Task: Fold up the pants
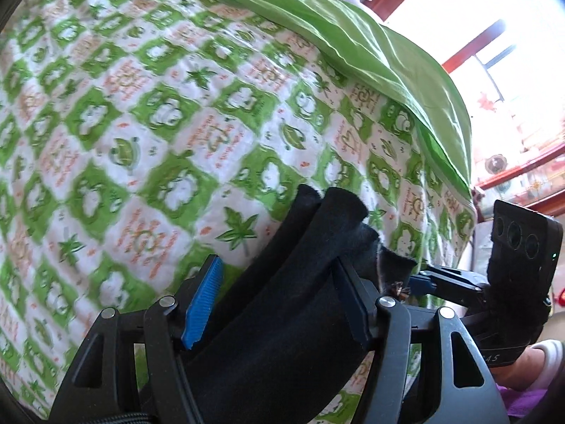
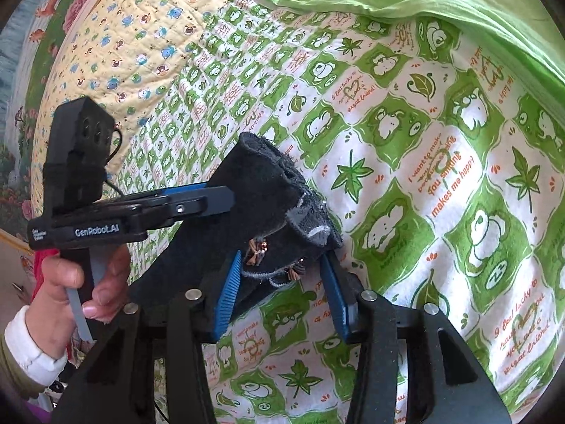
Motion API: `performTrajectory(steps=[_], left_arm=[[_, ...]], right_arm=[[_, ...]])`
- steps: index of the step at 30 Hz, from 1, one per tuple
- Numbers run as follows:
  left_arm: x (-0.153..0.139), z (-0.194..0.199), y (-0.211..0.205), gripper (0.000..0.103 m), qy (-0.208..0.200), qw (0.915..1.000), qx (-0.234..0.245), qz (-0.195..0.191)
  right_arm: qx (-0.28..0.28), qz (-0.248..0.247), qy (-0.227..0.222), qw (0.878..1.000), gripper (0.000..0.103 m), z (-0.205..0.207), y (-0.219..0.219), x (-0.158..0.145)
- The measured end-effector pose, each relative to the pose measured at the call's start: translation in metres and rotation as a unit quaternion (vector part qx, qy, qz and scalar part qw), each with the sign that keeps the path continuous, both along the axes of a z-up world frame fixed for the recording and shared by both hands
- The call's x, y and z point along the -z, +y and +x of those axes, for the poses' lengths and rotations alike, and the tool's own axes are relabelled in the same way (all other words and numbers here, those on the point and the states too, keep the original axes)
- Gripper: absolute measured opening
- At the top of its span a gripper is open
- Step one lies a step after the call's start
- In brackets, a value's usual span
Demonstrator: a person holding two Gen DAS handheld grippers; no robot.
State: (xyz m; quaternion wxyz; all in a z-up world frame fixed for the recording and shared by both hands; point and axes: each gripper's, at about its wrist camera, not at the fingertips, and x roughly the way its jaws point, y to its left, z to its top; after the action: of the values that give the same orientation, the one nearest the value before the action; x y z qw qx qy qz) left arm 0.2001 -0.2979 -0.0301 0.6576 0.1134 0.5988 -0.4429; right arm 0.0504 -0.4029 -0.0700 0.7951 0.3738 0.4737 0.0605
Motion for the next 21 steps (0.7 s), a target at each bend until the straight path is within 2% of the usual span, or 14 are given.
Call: performTrajectory(steps=[2,5,7,9,10,17,21], left_arm=[[0.006,0.001,-0.006,0.062,0.014,0.9999,0.006,-0.001],[0.012,0.004,-0.013,0.053,0.02,0.9997,0.01,-0.003],[0.01,0.003,-0.014,0.031,0.026,0.9994,0.021,-0.014],[0.007,0.001,-0.015,0.024,0.021,0.9992,0.03,-0.018],[0.004,-0.001,-0.016,0.02,0.015,0.9992,0.033,-0.019],[-0.031,-0.004,0.009,0.015,-0.003,0.9979,0.03,-0.057],[-0.057,-0.01,0.032,0.015,-0.024,0.9961,0.029,-0.08]], right_arm=[[-0.002,0.001,-0.001,1.0,0.045,0.0,0.0,0.001],[-0.005,-0.002,-0.004,1.0,0.043,0.001,0.0,0.002],[-0.007,-0.001,-0.005,1.0,0.034,0.001,0.0,0.002],[-0.011,0.009,-0.005,1.0,0.023,0.002,0.0,0.003],[-0.013,0.014,-0.007,1.0,0.021,0.002,0.0,0.003],[-0.04,0.018,-0.049,0.998,0.016,0.004,0.009,-0.027],[-0.079,0.029,-0.087,0.993,0.015,0.005,0.022,-0.051]])
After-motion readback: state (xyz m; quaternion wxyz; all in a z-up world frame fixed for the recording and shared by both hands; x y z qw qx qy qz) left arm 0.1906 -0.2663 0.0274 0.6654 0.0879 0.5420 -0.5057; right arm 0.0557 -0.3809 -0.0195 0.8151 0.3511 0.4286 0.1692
